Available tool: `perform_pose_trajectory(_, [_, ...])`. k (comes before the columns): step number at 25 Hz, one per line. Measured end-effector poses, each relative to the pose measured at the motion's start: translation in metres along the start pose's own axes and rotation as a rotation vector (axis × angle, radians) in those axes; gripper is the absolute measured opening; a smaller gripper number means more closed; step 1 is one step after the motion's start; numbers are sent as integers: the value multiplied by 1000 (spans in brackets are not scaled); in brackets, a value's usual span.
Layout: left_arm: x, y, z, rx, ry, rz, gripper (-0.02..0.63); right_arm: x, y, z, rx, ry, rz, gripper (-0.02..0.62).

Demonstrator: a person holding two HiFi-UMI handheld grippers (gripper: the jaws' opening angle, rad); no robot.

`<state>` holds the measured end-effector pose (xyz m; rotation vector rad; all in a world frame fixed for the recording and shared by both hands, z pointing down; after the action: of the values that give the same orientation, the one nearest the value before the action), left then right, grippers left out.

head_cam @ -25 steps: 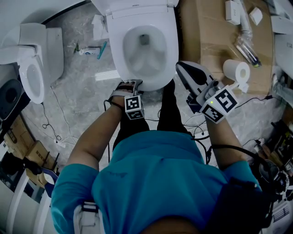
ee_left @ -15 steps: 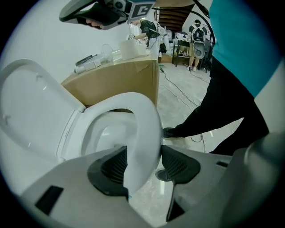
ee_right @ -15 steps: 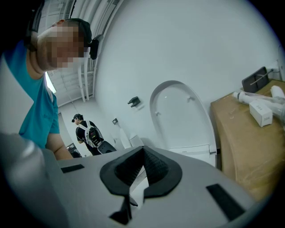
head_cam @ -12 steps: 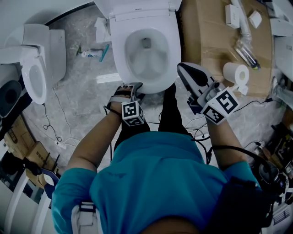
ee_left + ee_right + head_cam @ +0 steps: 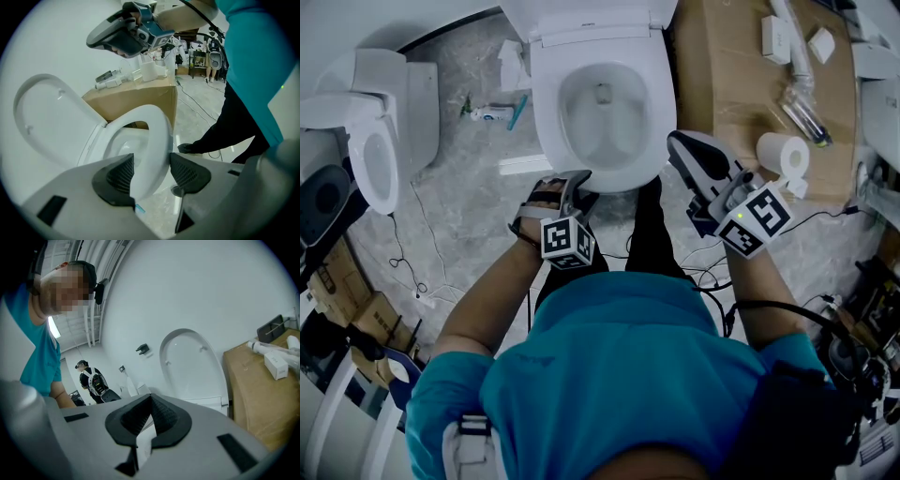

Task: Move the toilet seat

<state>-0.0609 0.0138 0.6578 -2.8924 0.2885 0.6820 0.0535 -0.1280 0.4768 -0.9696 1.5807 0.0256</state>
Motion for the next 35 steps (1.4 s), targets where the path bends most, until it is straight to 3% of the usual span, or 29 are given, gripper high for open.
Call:
perform_pose_trajectory(17, [21,39,54,144,-106,64,250,8,7,4,-12,-19,7,-2])
perform_pose_trajectory(28, [33,60,74,216,-150,60,250,12,4,9,-21,-26,7,-2])
perform_pose_trajectory(35, [47,87,94,302,-202,41,250,18,3,9,-19,-38,5,-2])
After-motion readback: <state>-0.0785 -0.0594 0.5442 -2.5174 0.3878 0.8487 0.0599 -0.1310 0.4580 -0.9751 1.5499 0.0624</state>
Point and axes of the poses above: the fingertips, and each gripper's own axes: z backward along the fingers, y to its left, x out of its top, the point moved 2 cm from there along z, backward along the fingers, and after that the axes turned 3 degrees about -x, right-handed, at the moved point
